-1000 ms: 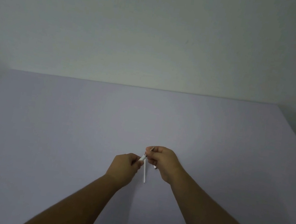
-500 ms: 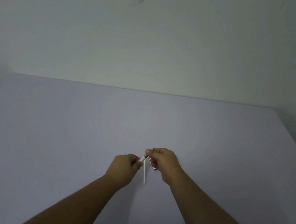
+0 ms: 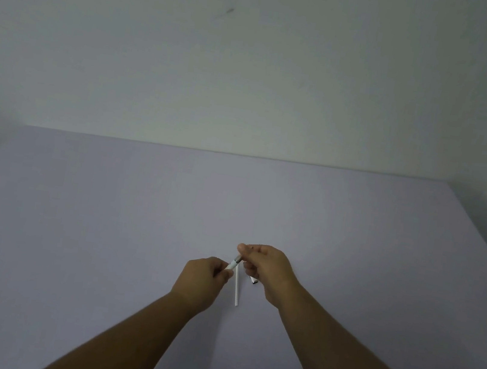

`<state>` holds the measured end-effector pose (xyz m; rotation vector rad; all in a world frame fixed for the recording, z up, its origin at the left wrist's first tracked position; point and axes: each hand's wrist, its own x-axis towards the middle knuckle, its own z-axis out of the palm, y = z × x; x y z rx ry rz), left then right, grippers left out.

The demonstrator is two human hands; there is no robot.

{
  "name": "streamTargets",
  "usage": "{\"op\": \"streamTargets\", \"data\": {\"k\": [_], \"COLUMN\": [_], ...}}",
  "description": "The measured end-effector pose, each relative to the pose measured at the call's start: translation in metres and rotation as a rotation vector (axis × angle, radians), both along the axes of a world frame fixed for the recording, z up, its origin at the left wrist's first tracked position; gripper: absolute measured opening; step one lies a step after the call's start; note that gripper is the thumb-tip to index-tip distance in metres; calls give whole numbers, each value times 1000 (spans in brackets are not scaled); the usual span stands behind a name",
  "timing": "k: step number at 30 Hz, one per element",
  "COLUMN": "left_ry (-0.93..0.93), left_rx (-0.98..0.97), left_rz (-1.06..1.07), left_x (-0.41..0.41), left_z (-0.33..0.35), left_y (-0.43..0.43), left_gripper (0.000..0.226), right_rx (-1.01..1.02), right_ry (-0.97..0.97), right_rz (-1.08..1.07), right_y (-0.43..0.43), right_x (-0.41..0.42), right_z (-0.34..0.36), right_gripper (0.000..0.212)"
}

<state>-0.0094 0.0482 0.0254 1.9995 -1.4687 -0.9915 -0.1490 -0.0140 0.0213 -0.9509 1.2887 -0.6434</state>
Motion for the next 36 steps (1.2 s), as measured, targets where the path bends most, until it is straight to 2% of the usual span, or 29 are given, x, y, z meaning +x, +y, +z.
{"op": "streamTargets", "data": {"k": [1,3,4,6,10,12,15,19,21,23,26,28,30,33,36], "left_ry": [6,7,7,10,8,7,-8,-6,-5,-14,-25,-24,-21,6,66], "left_rx": [4,10,10,5,8,9,4,16,20,17,10,7,5,21,21], "left_rz": [0,-7,-7,-3,-7,-9,-11,-12,-7,-9,-22,-30,-38,-29,-21], "left_x": [0,-1,-1,0,-1,-1,-1,0,0,0,0,0,-1,1,2], "left_z": [0,0,0,0,1,1,1,1,1,1,2,3,3,3,0], "left_y": [0,0,0,1,1,1,1,1,1,1,1,1,0,0,0], "left_gripper": [21,21,20,20,21,21,22,21,21,22,22,22,22,20,11], "right_rx": [-5,-7,1,16,10,9,37,19,19,41,66,53,26,21,7], "right_ry": [38,32,-10,-93,47,18,-65,32,-10,-64,-10,26,-32,-173,-187], "right_rz": [12,13,5,-22,12,10,-13,10,-11,-20,31,56,28,-83,-62], "right_y": [0,0,0,0,1,1,0,2,2,1,2,4,5,2,0], "right_x": [0,0,1,2,2,2,2,1,1,2,2,1,0,1,0], "right_z": [0,1,2,3,3,3,3,4,4,4,5,5,5,7,8], "right_gripper": [20,12,5,8,16,7,9,11,8,17,6,9,8,20,22]}}
